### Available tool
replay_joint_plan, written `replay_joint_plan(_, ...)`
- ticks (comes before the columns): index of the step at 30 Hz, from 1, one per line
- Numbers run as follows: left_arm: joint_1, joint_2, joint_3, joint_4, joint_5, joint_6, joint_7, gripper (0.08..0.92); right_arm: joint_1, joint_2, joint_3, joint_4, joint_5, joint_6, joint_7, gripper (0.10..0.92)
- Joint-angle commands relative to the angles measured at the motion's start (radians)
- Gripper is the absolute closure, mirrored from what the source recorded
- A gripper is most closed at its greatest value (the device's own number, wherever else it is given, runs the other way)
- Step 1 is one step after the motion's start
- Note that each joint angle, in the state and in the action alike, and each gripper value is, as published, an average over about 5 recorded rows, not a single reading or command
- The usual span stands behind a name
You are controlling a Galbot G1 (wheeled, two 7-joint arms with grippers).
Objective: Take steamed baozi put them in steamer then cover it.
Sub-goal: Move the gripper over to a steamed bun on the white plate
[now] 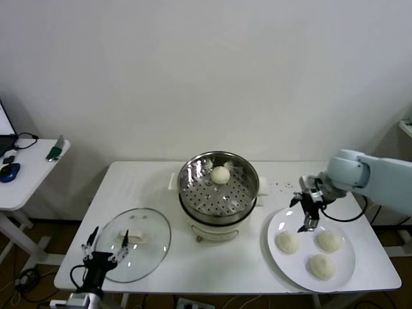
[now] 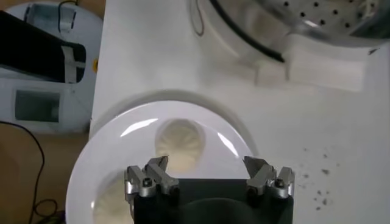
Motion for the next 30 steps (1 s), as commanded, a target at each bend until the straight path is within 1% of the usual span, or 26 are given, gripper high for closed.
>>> replay_joint_plan(1, 0.001, -0.005, -0.003, -0.004, 0.008, 0.002, -0.001, 0.177, -0.234, -0.023, 0.136, 0.013, -0.081, -0.049, 0.038, 0.203)
replay_joint_plan(11, 0.013, 0.0, -0.012, 0.014, -0.012, -0.046, 0.001, 0.177, -0.348, 0.0, 0.225, -0.048, -0.151, -0.068, 0.054, 0.203)
replay_joint_plan(16, 0.016, -0.001, -0.014, 0.018, -0.014, -0.049, -0.001, 0.177, -0.381, 0.017, 0.247, -0.08, -0.165, -0.065, 0.053, 0.203)
replay_joint_plan(30, 0.015, -0.001, -0.018, 0.028, -0.005, -0.044, -0.008, 0.177, -0.406, 0.057, 0.255, -0.111, -0.188, -0.06, 0.035, 0.207)
